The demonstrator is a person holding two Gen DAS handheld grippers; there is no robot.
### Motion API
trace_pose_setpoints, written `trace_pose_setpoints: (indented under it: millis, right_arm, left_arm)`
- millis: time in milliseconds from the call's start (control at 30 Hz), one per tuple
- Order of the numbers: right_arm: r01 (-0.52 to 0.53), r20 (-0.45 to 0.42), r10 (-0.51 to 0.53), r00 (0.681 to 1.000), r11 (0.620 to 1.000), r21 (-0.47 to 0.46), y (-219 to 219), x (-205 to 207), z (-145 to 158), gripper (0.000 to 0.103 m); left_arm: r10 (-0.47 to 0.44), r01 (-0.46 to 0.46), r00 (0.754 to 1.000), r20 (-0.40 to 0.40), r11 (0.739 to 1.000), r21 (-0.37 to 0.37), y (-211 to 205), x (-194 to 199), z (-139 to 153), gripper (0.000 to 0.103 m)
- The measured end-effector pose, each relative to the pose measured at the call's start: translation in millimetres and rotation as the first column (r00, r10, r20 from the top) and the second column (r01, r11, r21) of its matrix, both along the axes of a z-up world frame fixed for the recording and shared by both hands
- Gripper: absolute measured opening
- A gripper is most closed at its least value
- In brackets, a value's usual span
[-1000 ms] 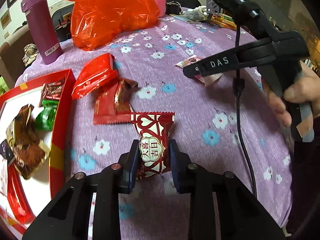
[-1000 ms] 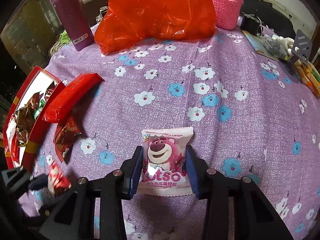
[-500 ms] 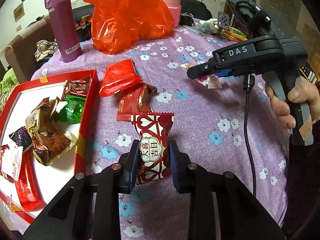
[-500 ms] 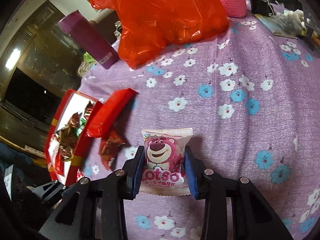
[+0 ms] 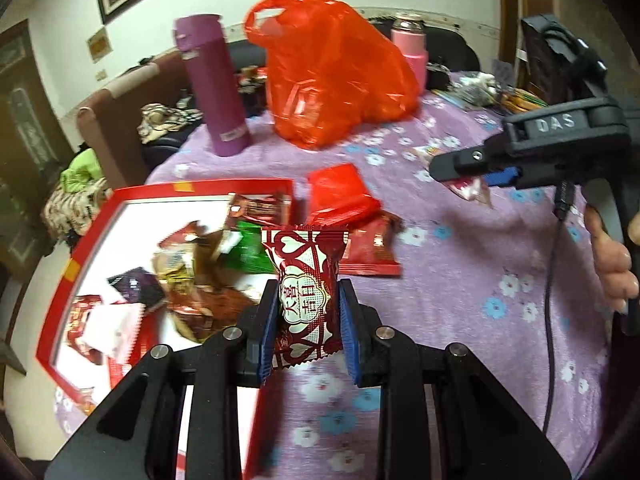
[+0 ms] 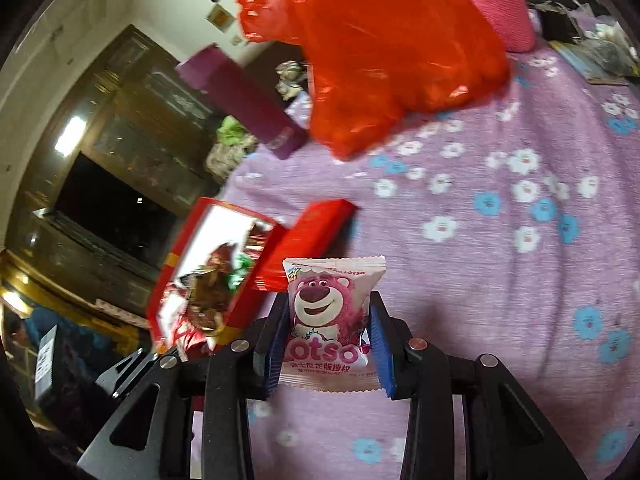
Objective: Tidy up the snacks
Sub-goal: 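Carry both packets into the red box and open both grippers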
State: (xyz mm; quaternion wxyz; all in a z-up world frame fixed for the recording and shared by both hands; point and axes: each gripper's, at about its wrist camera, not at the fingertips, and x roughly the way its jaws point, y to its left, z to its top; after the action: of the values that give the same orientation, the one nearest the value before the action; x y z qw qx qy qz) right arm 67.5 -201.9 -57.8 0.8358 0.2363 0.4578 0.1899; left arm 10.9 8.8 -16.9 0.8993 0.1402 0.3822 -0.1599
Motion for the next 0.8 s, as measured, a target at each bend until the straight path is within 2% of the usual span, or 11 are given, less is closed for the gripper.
trace_pose_setpoints:
  millis: [400,667,800]
  right_arm:
    - [-0.073,0.035,0.072,0.997,0.997,0.036,42,-4,3,0.038]
    - [-0.126,0.076,0.123,0.99,0.991,0.04,83,-2,9,0.038]
    - [-0.161,0.065,0.157,0.985,0.986,0.051,112,10,9,0.037]
  left_arm:
    - [0.1,-0.099,0.994,0.053,0.995,-0.005,36,8,9,0.026]
    - [0.187,-0.188,0.976,0.114,0.982,-0.006,76,17,20,0.026]
    - [0.23,-0.231,0.966,0.119,0.973,-0.011,94,23,20,0.026]
